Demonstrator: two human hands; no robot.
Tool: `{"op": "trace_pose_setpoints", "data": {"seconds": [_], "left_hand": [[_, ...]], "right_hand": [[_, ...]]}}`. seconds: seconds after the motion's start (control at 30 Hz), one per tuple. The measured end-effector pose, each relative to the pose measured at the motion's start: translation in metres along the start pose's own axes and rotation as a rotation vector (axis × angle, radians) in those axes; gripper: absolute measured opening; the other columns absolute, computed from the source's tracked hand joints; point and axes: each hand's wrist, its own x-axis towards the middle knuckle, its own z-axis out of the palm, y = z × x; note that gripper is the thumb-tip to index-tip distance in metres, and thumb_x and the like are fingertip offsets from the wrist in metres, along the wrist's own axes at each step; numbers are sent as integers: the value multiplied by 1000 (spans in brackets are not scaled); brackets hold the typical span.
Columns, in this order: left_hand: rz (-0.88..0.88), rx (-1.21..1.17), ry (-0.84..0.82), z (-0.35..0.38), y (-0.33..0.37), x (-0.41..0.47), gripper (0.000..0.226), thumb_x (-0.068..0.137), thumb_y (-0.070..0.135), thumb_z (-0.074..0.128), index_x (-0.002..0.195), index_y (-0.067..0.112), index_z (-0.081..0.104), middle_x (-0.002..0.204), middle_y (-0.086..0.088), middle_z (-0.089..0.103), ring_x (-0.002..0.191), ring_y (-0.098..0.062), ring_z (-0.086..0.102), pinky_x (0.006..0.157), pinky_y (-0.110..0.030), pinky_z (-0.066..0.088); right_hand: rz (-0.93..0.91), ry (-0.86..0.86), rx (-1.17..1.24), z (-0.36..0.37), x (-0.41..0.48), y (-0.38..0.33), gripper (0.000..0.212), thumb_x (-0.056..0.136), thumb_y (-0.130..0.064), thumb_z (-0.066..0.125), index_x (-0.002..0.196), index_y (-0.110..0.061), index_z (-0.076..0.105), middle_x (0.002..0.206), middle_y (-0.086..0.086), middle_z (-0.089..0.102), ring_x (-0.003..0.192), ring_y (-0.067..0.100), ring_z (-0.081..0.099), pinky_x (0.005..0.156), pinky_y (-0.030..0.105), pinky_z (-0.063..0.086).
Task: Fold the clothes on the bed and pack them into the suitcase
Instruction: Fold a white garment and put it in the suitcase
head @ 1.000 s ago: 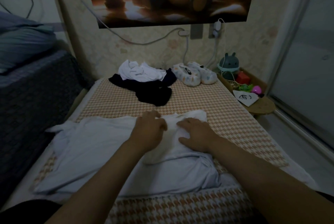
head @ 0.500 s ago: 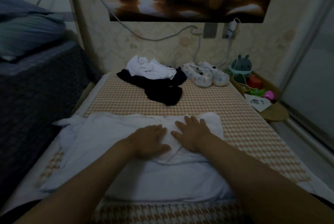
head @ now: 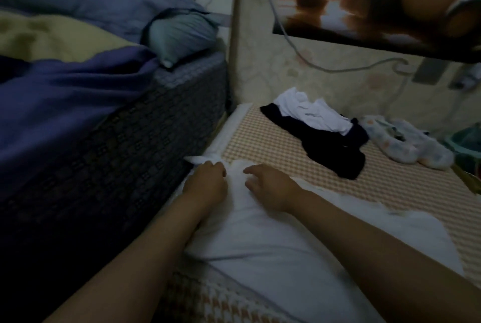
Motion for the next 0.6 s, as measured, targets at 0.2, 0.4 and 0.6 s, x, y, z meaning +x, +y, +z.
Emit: {"op": "trace_pose_setpoints", "data": {"seconds": [0.2,0.4,0.6], "left_hand": [[38,-18,-70,-10,-37,-14,43,100,28,42,142,15,41,144,-16,38,132,-33,36,107,-39,35],[13,-115,-97,-14,-39,3,45,101,30,43,142,11,42,145,-14,42,129,-29,44,102,-30,38],[-217,-453,49,-1,-44,22,48,87,28,63,126,-1,55,124,-17,60,111,-30,59,84,-27,47]], "right_hand": [[19,-4,71,26,76,-37,42,101,-20,45,142,-10,46,142,11,50,128,25,47,102,24,32],[141,13,259,46,113,-45,54,95,-28,58,142,-4,44,144,11,45,132,27,43,107,27,32],[224,105,747,22,111,-25,64,79,0,72,138,-10,50,126,12,58,99,19,61,74,24,51]]}}
